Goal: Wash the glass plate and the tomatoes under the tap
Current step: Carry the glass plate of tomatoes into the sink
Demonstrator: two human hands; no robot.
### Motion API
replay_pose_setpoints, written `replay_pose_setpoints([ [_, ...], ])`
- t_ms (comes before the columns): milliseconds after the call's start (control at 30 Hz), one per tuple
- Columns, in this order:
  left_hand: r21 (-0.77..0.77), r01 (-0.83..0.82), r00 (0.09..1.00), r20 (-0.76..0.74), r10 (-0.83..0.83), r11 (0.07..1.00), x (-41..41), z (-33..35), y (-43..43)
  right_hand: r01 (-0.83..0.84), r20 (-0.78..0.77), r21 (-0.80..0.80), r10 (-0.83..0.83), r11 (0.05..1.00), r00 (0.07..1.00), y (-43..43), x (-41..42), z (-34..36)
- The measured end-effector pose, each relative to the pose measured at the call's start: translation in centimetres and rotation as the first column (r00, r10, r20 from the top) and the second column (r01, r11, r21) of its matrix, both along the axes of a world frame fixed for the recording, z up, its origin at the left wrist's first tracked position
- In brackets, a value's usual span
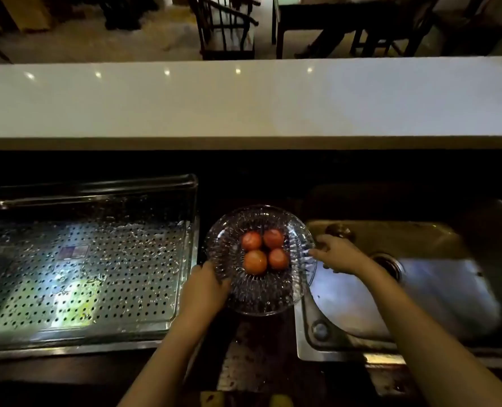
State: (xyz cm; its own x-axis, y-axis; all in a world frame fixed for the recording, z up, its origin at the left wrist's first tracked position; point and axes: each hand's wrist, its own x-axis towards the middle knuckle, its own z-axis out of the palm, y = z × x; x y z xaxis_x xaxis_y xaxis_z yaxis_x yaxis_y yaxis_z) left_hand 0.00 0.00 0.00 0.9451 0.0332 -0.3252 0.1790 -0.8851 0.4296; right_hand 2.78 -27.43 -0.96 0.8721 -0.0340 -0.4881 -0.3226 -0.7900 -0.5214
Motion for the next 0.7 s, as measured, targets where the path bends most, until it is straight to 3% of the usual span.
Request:
replay_pose_setpoints([
  [167, 0.065, -0.026, 0.999, -0.019, 0.028, 0.998, -1.7, -1.2, -1.0, 0.106, -0.022, 0.122, -0.104, 0.987, 0.994, 0.7, 0.6, -2.2],
  [467, 0.128, -0.058, 0.998, 0.023, 0.056, 0.99, -3.1, -2.4, -3.0, 0.303, 0.136, 0.381, -0.377, 0.873, 0.916, 2.3, 0.8, -5.9],
  [700, -0.065, -0.158, 0.986, 0.039, 0.16, 0.985, -3.4, -2.6, -3.2, 0.353, 0.139, 0.545, -0.497, 0.76, 0.856, 2.8, 0.2, -6.0],
])
